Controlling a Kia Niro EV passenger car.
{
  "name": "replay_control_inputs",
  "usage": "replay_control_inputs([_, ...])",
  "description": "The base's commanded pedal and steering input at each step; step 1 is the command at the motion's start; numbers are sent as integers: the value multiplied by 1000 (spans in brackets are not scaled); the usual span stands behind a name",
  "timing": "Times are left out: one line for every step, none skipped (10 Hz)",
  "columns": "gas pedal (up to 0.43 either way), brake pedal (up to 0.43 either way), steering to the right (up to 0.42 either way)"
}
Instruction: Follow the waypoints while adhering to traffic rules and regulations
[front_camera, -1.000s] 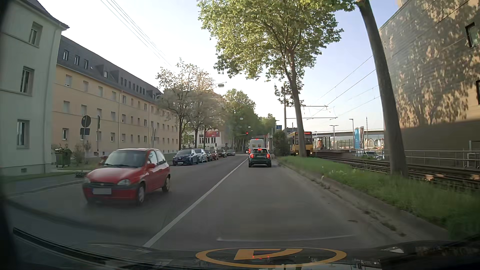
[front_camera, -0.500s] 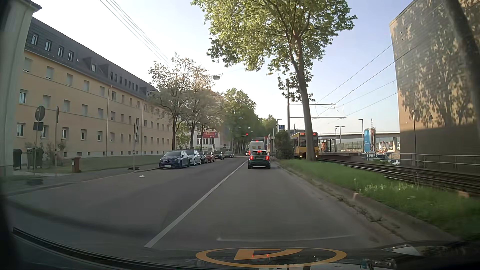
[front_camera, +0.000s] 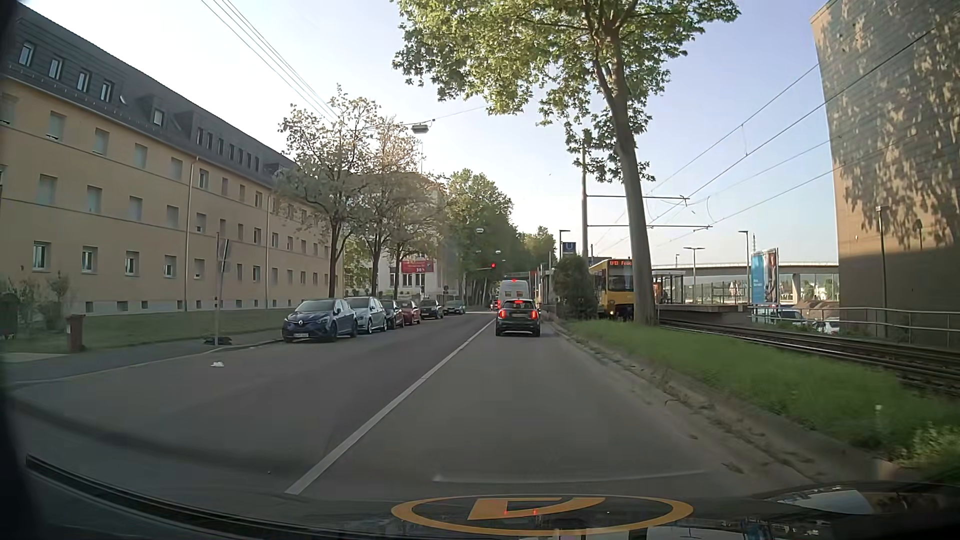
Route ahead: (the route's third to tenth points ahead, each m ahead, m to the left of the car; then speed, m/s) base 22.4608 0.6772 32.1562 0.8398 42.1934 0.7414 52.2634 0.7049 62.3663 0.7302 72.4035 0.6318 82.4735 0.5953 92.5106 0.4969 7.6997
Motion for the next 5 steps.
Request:
replay_control_inputs([98, 0, -2])
replay_control_inputs([98, 0, -2])
replay_control_inputs([98, 0, -2])
replay_control_inputs([98, 0, -3])
replay_control_inputs([98, 0, -3])
